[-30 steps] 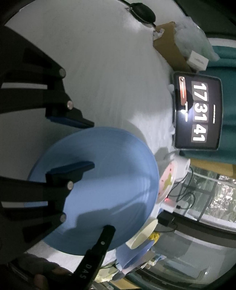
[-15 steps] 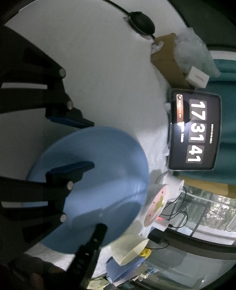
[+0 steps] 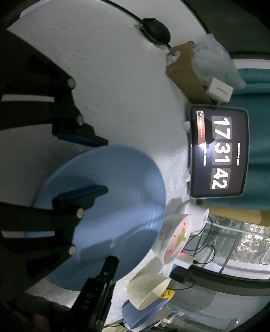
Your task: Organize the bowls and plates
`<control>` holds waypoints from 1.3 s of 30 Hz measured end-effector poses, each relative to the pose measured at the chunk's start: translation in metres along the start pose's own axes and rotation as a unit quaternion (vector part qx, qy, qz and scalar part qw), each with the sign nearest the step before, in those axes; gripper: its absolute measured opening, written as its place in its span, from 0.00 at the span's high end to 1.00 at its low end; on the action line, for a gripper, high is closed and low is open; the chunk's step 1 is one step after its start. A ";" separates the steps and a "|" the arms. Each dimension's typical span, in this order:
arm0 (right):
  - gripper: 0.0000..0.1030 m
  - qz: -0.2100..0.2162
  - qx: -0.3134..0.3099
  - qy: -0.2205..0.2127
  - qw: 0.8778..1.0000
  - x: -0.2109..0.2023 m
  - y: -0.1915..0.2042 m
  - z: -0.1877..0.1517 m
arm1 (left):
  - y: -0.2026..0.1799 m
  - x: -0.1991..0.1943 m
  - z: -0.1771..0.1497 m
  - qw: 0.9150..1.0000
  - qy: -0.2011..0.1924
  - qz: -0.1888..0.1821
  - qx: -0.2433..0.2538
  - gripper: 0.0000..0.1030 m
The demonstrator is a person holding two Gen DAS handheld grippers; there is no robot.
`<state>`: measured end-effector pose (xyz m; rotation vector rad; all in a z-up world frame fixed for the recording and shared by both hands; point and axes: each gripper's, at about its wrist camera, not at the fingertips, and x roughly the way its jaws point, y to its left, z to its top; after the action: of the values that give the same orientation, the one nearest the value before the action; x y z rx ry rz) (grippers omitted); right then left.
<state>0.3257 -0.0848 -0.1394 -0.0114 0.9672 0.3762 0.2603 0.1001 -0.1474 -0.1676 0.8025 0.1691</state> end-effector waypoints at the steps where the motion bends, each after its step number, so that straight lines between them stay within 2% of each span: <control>1: 0.62 -0.002 0.000 -0.001 1.000 -0.002 -0.001 0.001 | 0.000 -0.001 0.000 1.000 0.002 0.000 -0.002 0.62; 5: 0.62 -0.012 0.006 -0.014 1.000 -0.015 -0.008 0.002 | -0.001 -0.010 0.001 1.000 -0.004 0.001 -0.005 0.61; 14: 0.62 -0.022 0.026 -0.041 0.999 -0.054 -0.032 -0.007 | -0.014 -0.049 0.002 0.999 -0.046 0.000 -0.005 0.58; 23: 0.62 -0.034 0.045 -0.060 0.997 -0.092 -0.063 -0.028 | -0.062 -0.073 -0.004 0.997 -0.050 -0.056 0.022 0.57; 30: 0.62 -0.049 0.066 -0.078 0.994 -0.119 -0.097 -0.040 | -0.118 -0.082 -0.009 0.992 -0.047 -0.103 0.055 0.57; 39: 0.62 -0.064 0.091 -0.098 0.989 -0.142 -0.147 -0.050 | -0.178 -0.084 -0.009 0.985 -0.047 -0.142 0.088 0.56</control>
<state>0.2597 -0.2752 -0.0766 0.1268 0.7992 0.1662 0.2348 -0.0825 -0.0772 -0.1051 0.6870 -0.1619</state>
